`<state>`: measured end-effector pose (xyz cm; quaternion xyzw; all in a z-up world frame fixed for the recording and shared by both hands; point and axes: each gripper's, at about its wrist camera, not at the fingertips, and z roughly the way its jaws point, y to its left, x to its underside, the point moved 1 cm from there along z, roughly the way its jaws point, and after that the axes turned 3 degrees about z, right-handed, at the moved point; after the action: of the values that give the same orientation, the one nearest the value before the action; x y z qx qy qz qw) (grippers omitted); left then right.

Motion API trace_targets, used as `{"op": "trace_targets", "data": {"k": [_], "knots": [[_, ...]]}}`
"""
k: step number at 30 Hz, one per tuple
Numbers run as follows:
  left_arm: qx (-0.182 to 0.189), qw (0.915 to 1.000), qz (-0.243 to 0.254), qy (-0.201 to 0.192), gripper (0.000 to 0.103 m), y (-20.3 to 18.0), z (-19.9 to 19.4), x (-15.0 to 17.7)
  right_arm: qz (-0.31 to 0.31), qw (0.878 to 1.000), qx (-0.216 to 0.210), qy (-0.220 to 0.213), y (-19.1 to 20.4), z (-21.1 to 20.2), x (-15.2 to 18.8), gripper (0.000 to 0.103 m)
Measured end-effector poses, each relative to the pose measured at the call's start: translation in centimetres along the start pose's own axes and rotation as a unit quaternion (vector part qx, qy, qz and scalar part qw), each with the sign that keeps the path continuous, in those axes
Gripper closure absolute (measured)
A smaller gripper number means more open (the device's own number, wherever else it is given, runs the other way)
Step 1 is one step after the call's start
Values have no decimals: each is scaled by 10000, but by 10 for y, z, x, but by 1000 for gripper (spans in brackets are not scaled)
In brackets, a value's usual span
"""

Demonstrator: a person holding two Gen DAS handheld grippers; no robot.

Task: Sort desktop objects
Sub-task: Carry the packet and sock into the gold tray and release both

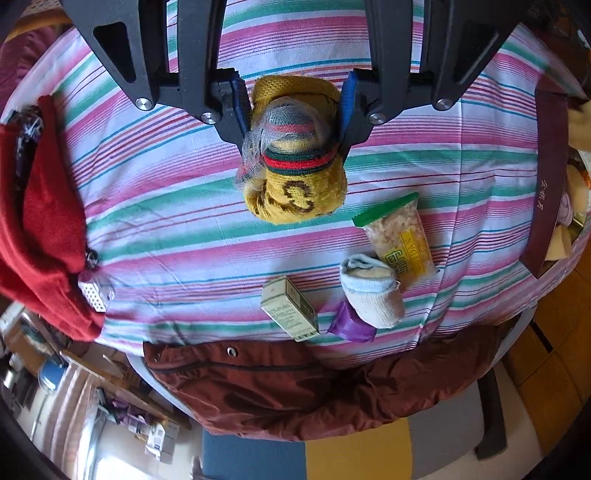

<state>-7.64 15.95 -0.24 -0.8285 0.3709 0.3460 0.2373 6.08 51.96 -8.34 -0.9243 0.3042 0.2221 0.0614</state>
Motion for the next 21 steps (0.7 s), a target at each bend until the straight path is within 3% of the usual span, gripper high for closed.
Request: {"op": "trace_targets", "data": {"k": [7, 13, 21], "knots": [[-239, 9978, -607, -84, 56, 58, -19, 11, -730, 9970, -112, -217, 34, -30, 5, 62], [-344, 9936, -1078, 1, 56, 96, -23, 25, -1407, 9837, -950, -599, 107, -66, 20, 62], [-201, 9916, -1276, -49, 55, 108, -23, 24, -2200, 9502, -2106, -657, 213, -85, 42, 62]]}}
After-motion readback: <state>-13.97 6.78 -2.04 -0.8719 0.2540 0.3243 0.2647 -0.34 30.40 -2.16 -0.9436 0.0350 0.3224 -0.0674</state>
